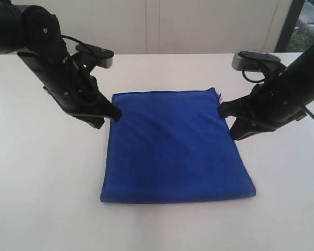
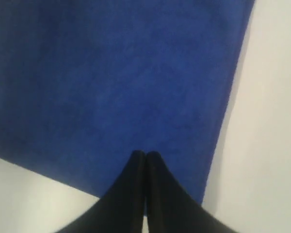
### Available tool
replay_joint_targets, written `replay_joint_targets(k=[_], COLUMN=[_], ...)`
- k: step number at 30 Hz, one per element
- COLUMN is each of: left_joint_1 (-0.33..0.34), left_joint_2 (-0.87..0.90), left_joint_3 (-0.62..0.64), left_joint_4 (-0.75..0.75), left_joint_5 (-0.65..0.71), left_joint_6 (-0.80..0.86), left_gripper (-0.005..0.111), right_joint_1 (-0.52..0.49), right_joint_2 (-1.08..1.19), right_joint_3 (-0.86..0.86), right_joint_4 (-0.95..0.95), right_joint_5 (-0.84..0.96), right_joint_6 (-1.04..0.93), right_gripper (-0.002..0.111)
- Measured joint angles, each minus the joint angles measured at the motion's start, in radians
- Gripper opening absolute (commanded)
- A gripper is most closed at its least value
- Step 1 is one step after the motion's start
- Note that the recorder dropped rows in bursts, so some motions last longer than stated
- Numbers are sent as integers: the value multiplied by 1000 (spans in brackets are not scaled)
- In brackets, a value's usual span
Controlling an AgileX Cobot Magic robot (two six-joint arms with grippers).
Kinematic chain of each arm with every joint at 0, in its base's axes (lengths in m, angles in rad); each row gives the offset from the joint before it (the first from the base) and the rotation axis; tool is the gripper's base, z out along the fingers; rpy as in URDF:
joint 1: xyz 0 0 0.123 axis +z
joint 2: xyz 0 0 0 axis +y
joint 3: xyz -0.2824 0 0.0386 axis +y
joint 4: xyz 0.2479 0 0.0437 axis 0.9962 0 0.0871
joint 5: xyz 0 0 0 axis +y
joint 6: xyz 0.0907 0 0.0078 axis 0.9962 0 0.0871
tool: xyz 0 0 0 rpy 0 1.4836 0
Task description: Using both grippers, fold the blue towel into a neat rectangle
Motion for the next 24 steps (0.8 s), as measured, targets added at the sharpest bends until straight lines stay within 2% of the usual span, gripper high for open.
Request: replay_joint_targets(k=[7,10,16,24], left_joint_1=[-131,-156,-157,-157], left_joint_2=[-56,-56,-25,40], left_joint_3=[165,235,308,309], left_joint_4=[-26,-46,-88,-99], left_joint_5=[-9,-96,-251,-254], left_joint_6=[-101,-139,-151,-136], left_gripper=[0,0,0,0], right_joint_1=[81,88,90,90], right_joint_2=[-6,-6,-6,-6], right_joint_3=[145,203,260,265], right_joint_4=[1,2,16,47], right_joint_5=[-43,-95,-170,-224], right_joint_6=[27,39,43,45], right_gripper=[0,0,0,0])
